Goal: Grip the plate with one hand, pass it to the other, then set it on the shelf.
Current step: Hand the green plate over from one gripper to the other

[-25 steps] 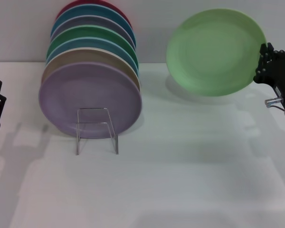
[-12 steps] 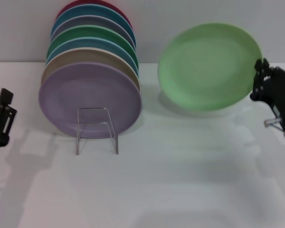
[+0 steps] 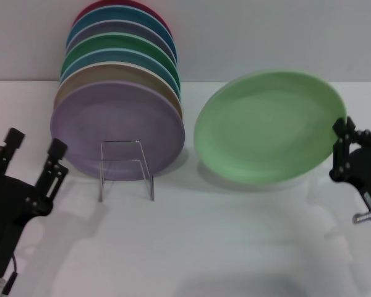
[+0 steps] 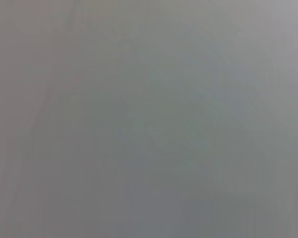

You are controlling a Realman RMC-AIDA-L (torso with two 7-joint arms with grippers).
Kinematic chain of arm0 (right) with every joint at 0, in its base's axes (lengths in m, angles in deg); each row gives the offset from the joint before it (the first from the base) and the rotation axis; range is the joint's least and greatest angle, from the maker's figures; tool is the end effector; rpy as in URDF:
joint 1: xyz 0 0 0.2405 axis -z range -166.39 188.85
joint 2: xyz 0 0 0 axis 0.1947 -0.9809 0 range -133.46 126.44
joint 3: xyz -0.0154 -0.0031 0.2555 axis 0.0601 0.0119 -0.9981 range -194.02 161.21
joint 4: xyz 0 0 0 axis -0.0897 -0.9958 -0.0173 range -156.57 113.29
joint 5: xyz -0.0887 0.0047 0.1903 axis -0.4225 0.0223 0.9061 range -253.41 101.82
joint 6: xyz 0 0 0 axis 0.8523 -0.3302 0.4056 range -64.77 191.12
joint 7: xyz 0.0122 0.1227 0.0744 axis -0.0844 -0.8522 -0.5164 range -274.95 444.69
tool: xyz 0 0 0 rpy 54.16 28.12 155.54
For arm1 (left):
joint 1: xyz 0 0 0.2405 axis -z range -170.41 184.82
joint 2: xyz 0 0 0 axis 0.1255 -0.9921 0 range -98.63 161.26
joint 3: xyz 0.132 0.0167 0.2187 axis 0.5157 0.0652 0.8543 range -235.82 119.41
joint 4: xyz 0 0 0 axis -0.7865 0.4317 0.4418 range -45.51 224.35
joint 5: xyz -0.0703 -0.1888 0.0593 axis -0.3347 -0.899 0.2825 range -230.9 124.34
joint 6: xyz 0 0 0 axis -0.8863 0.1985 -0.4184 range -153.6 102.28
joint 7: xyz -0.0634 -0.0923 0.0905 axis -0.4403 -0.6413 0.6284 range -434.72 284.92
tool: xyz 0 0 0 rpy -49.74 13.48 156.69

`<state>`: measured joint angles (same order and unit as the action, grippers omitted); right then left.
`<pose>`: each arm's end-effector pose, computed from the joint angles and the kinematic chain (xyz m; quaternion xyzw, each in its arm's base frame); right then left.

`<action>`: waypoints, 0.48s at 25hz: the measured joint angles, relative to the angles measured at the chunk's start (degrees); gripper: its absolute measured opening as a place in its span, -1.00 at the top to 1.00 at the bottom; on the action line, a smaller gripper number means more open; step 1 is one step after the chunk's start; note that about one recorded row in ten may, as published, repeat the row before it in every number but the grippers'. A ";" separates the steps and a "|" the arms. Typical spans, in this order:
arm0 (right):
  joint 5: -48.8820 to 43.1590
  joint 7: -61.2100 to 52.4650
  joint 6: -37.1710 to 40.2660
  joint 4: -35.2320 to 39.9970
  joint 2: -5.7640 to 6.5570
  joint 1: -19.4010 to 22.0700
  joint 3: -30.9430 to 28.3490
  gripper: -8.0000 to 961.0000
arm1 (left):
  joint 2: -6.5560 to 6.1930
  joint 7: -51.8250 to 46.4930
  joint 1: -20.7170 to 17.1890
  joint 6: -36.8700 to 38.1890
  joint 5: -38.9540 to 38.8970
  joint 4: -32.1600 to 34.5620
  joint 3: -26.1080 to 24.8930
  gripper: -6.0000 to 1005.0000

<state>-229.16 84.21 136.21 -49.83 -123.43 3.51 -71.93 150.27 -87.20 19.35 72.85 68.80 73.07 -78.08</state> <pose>0.2923 0.2642 -0.0364 -0.7106 0.1544 0.3605 0.5841 -0.2863 0.2213 -0.0283 -0.6861 -0.1569 -0.4939 0.5105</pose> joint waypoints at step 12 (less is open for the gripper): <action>7.99 5.63 2.85 -5.05 0.08 2.66 14.38 0.95 | 0.17 6.53 1.12 -4.02 0.08 -1.46 7.34 -0.34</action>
<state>-221.17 89.83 139.06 -54.89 -123.35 6.17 -57.55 150.44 -80.67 20.46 68.84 68.88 71.61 -70.74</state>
